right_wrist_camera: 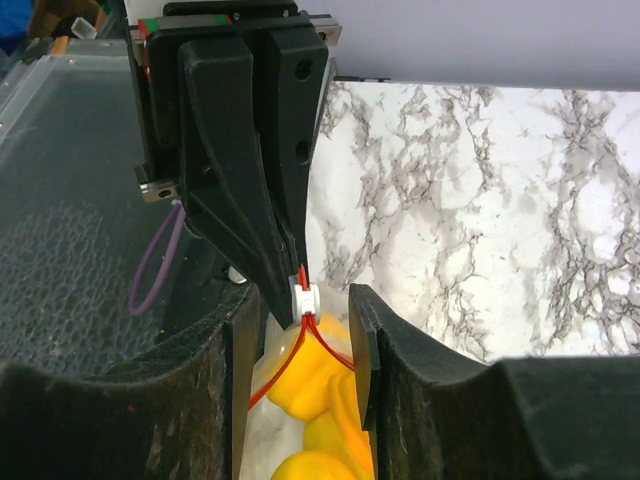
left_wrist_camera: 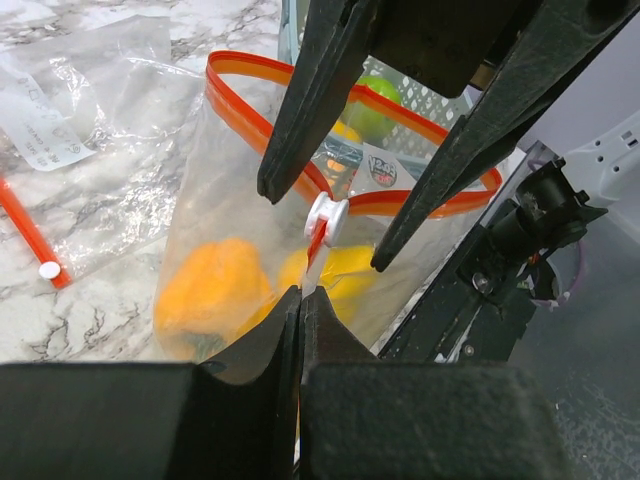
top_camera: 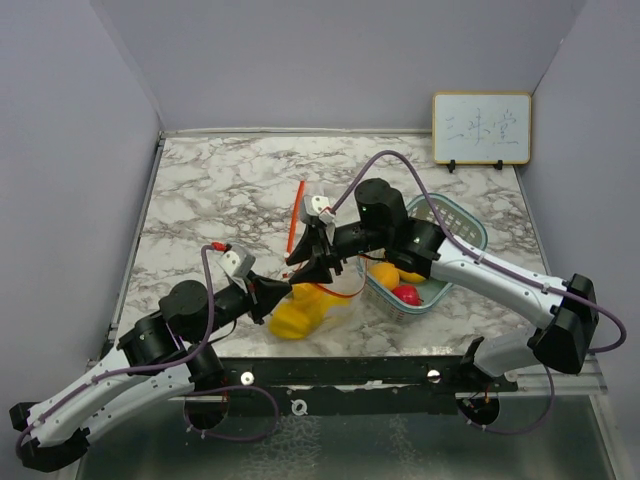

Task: Place the food in the zip-top bag and seal the zipper
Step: Zip the zipper food storage bag.

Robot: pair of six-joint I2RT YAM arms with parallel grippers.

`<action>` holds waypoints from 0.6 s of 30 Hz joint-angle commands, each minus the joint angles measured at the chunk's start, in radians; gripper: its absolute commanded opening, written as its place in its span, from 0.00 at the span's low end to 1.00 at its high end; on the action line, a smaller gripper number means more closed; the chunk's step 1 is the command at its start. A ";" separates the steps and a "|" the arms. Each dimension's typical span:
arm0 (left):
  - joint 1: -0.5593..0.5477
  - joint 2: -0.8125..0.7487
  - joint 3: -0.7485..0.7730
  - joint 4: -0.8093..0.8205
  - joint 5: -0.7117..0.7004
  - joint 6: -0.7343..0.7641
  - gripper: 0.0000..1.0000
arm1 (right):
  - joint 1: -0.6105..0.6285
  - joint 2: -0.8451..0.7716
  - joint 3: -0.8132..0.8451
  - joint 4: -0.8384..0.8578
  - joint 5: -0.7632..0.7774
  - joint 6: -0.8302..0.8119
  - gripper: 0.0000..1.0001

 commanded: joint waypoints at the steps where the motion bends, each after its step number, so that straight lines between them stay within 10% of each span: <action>1: -0.002 -0.024 0.031 0.022 0.019 0.012 0.00 | 0.001 0.000 0.029 0.027 -0.075 -0.008 0.40; 18: -0.001 -0.030 0.029 0.030 0.021 0.008 0.00 | 0.001 0.040 0.043 -0.002 -0.035 0.018 0.24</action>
